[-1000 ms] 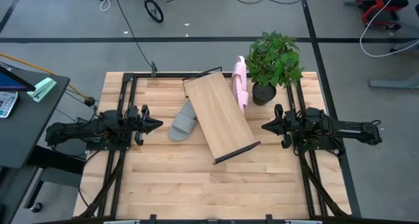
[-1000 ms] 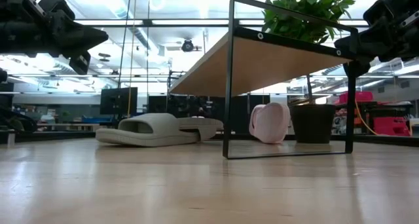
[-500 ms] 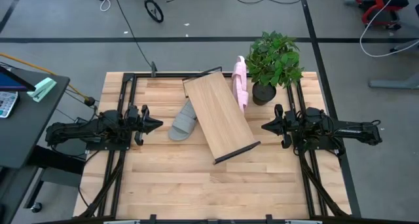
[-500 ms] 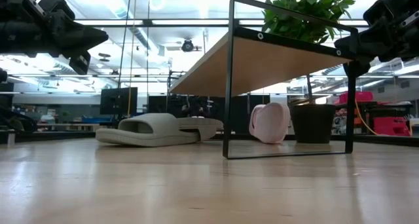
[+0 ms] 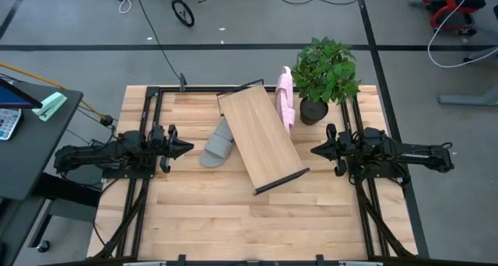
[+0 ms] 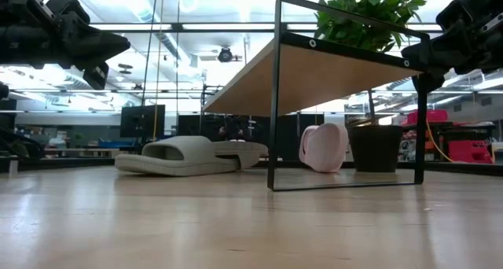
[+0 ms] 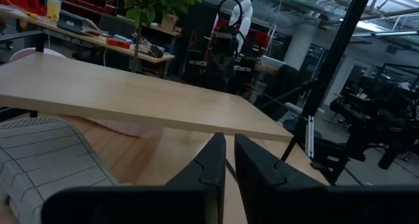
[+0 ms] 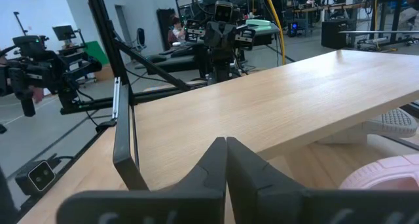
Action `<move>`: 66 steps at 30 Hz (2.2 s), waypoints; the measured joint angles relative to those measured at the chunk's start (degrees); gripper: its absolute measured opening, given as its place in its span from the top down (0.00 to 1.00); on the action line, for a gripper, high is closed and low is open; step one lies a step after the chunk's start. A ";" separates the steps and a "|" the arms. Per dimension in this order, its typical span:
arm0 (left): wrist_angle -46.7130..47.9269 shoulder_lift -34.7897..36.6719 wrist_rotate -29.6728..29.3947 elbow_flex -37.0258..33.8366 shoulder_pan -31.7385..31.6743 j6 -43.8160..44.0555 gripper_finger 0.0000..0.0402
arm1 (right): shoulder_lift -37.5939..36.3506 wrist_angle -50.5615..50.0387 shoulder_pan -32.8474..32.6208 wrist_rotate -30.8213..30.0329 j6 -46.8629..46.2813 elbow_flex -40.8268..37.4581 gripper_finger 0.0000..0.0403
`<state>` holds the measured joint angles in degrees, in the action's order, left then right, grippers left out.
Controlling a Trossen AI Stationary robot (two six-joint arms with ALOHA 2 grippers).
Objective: Pick and place slides into the shelf
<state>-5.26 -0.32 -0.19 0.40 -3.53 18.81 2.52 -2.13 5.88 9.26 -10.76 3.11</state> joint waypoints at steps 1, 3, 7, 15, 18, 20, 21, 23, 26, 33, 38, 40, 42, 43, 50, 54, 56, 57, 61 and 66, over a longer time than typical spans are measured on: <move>0.00 0.00 0.00 0.00 0.00 0.00 0.90 | 0.00 0.00 0.00 0.00 0.00 0.01 0.97; 0.00 0.00 0.00 0.00 0.01 0.02 0.91 | 0.00 0.00 -0.01 0.02 0.00 0.01 0.97; 0.00 -0.02 -0.19 0.00 0.00 0.02 0.93 | 0.00 0.00 0.00 0.00 0.00 0.00 0.97; -0.04 -0.02 -0.19 0.00 0.00 0.04 0.94 | 0.00 0.00 -0.01 0.01 0.00 0.01 0.97; -0.04 -0.02 -0.20 0.02 0.00 0.04 0.93 | 0.00 0.00 0.01 0.00 0.00 0.01 0.97; -0.04 -0.02 -0.20 0.02 0.00 0.04 0.92 | 0.00 0.00 -0.01 0.00 0.00 0.01 0.97; -0.04 -0.05 -0.20 0.01 0.00 0.04 0.92 | 0.00 0.00 0.01 0.01 0.00 0.01 0.97; -0.04 -0.05 -0.20 0.01 0.00 0.04 0.92 | 0.00 0.00 0.01 0.00 0.00 0.01 0.97; -0.04 -0.05 -0.22 0.02 0.00 0.00 0.92 | 0.00 0.00 0.00 0.00 0.00 0.01 0.97; -0.02 -0.05 -0.22 0.02 0.00 0.04 0.95 | 0.00 0.00 0.01 0.00 0.00 0.01 0.97; -1.11 -0.05 -0.41 0.00 0.00 0.04 0.95 | 0.00 0.41 -0.01 -0.21 0.17 0.01 0.97; -2.53 -0.05 -1.25 0.02 -0.02 0.05 0.95 | 0.00 0.65 -0.01 -0.22 -1.29 0.49 0.97; -5.42 -0.04 -2.21 0.02 -0.02 0.06 0.94 | 0.27 1.13 -0.01 -0.63 -3.26 1.28 0.97; -6.67 -0.05 -2.74 0.00 -0.05 -0.04 0.94 | 0.39 1.08 -0.01 -0.76 -4.41 1.78 0.97; -12.64 -0.05 -7.13 0.02 -0.05 -0.37 0.96 | 0.50 -0.28 -0.01 -0.72 -9.35 5.66 0.97; -10.15 -0.05 -6.78 0.00 -0.02 0.00 0.96 | 0.52 -8.15 -0.01 -0.74 -11.95 9.45 0.97; -7.23 -0.05 -6.66 0.01 -0.05 0.08 0.96 | 0.55 -12.25 -0.01 -0.77 -12.77 12.05 0.97; -5.37 -0.05 -6.55 0.01 -0.05 0.09 0.96 | 0.52 -13.92 -0.01 -0.81 -13.16 13.49 0.97; 2.98 -0.19 -4.75 0.89 -0.05 -1.24 0.97 | 0.54 -21.20 -0.01 -2.59 -13.70 19.60 0.97; 5.21 -3.95 -1.46 5.33 -0.05 -4.70 0.98 | 2.15 -29.44 -0.01 -4.94 -14.72 26.26 0.97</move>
<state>-0.05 -4.26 -1.64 5.73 -3.57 14.11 4.67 -31.57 5.87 4.32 -25.48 29.37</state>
